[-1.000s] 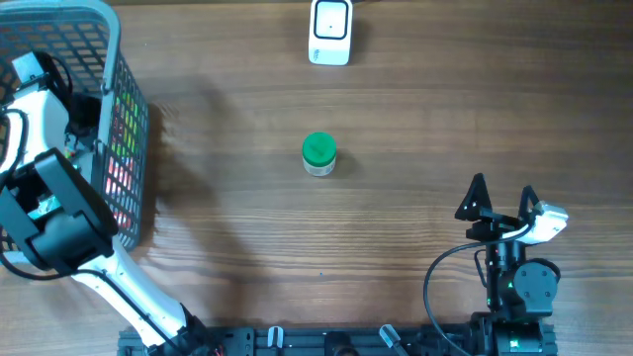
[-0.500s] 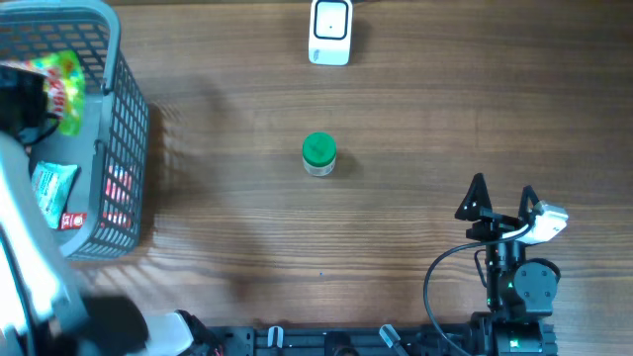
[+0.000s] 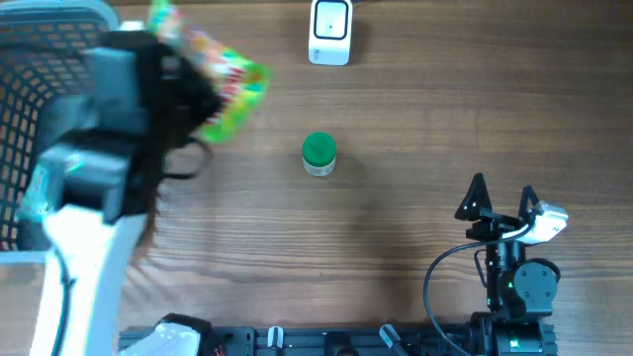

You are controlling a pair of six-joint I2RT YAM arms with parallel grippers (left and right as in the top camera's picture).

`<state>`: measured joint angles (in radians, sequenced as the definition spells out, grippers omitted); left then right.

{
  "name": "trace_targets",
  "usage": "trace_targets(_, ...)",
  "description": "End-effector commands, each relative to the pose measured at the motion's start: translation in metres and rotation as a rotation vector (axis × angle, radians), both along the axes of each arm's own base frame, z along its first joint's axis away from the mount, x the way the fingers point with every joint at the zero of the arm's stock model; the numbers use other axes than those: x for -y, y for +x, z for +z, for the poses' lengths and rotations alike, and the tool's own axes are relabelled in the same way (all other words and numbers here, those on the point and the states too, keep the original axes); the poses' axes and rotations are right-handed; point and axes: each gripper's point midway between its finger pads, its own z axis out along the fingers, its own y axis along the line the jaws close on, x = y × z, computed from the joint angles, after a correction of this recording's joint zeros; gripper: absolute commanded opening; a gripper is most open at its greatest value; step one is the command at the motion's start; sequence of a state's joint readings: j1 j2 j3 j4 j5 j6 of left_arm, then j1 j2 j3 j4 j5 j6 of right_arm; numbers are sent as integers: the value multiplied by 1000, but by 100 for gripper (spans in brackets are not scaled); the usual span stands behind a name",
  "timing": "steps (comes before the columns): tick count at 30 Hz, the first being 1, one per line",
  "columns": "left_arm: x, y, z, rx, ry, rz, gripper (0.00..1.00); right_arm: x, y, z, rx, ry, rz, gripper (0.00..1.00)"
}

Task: Scan the item barcode
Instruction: 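Carry the Haribo bag out and drop it beside the jar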

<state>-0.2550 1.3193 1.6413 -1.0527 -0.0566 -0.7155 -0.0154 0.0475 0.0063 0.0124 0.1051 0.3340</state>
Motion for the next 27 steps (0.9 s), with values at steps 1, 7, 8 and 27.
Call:
trace_targets(1,50,10,-64,-161,104,-133,4,-3,0,0,-2,-17,18,100)
trace_targets(7,56,-6,-191,-501,180,-99,4,-3,0,0,-2,-17,18,100)
trace_targets(8,53,-11,-204,-529,187,-92,4,-3,0,0,-2,-17,18,100)
trace_targets(27,41,-7,-172,-333,76,-103,73,-3,0,0,-2,-17,18,100)
